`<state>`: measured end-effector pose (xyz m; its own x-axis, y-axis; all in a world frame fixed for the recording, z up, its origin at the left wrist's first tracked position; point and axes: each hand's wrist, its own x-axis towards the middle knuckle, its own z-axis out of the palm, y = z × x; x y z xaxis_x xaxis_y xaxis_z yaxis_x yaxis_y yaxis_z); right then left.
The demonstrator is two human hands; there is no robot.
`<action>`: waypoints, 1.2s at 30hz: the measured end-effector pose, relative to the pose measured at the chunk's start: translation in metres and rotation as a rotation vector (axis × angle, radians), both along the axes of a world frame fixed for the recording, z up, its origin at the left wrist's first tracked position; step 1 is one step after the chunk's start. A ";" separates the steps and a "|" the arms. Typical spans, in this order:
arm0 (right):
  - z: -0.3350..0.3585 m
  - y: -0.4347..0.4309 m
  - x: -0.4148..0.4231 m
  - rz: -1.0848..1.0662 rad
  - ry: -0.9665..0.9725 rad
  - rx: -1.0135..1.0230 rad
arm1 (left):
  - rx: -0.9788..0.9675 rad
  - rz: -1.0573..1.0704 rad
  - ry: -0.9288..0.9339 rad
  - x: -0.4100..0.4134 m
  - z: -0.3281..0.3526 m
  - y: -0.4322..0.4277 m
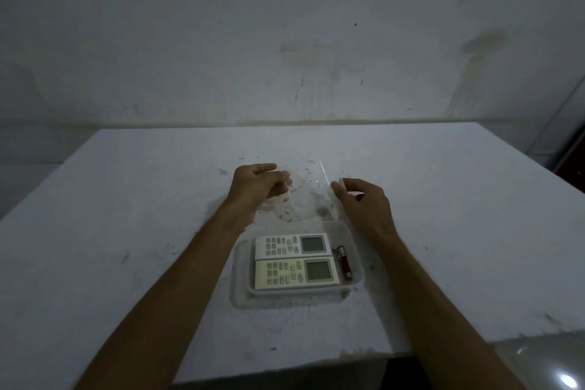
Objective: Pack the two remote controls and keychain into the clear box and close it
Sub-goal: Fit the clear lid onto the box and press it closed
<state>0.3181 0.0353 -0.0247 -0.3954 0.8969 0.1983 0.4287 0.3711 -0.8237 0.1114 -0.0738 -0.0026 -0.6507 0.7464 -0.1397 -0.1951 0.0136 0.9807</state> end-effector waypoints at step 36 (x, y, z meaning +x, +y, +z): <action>0.035 -0.014 -0.010 0.287 0.408 -0.282 | 0.190 -0.147 0.519 -0.022 -0.012 -0.085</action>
